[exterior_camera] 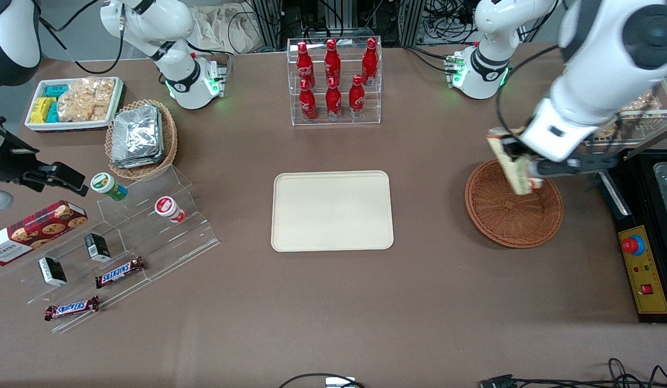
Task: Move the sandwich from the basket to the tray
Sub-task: 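Carry the sandwich over the cream tray with the left gripper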
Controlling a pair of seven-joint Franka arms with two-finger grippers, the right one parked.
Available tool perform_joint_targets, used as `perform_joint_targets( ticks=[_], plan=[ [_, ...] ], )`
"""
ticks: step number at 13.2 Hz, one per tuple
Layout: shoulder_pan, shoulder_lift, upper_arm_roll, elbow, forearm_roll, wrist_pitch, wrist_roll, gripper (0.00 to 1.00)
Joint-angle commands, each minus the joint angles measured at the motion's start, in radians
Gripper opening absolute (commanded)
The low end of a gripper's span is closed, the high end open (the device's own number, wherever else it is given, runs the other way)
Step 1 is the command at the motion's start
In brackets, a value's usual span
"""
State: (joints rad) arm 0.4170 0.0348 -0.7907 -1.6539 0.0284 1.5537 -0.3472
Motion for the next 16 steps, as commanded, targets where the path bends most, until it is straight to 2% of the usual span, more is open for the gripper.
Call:
perform_joint_targets(
  ticks=[1, 3, 5, 8, 11, 13, 16],
  plan=[
    [-0.081, 0.134, -0.137, 0.069, 0.024, -0.003, -0.013, 0.23],
    [-0.189, 0.197, -0.142, 0.068, 0.102, 0.116, -0.032, 0.24],
    [-0.242, 0.265, -0.14, 0.054, 0.137, 0.193, -0.1, 0.25],
    [-0.326, 0.4, -0.137, 0.013, 0.276, 0.33, -0.287, 0.25],
    [-0.388, 0.571, -0.131, 0.008, 0.492, 0.387, -0.436, 0.25],
    [-0.418, 0.643, -0.13, 0.005, 0.6, 0.414, -0.519, 0.25],
    [-0.423, 0.682, -0.089, -0.041, 0.624, 0.521, -0.527, 0.25]
  ],
)
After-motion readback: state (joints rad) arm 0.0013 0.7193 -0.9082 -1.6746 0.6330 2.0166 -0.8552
